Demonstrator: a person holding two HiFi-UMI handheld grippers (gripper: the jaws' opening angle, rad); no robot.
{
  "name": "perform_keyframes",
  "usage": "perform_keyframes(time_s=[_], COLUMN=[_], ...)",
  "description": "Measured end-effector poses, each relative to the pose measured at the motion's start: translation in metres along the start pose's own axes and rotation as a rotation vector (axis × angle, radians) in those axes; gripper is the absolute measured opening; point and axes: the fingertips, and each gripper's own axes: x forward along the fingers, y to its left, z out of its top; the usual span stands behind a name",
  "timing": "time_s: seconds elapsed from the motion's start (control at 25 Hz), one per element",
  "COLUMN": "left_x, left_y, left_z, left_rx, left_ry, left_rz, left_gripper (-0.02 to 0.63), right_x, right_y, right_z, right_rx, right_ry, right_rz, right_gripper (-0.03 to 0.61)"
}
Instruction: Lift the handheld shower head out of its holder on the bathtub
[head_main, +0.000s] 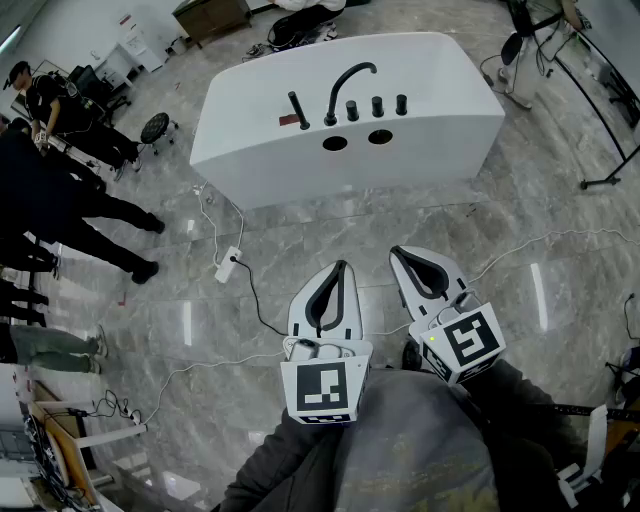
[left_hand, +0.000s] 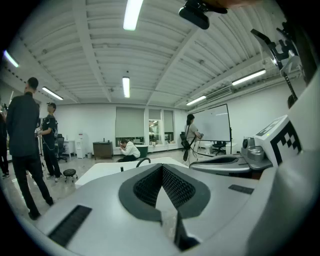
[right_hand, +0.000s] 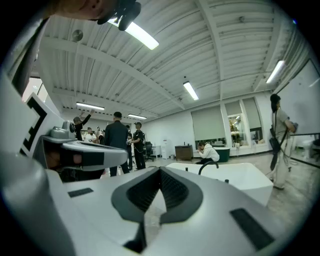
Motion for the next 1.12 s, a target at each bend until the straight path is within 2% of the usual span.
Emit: perform_keyframes(time_s=[0.52,0.8,1.12], left_x=[0.012,0.017,0.041], left_y=[-0.053,-0.072,-0.075], left_z=[-0.002,-0.027,-0.028], left_rx=[0.057,0.057,0.035], left_ry=[0.056,0.107,0.095], left_rz=[0.026,0.034,0.004], left_gripper=[0.003,0.003,0.003], right_x=[-0.034,-0.041,-0.035], right_y=[-0.046,-0.062,-0.082], right_z=[-0.003,-0.024,-0.03], right_rx=[0.076,0.164,0.144], right_ry=[-0.035,-0.042,0.002], right_rz=[0.009,0.036,0.017], right_gripper=[0.005,0.005,0.005])
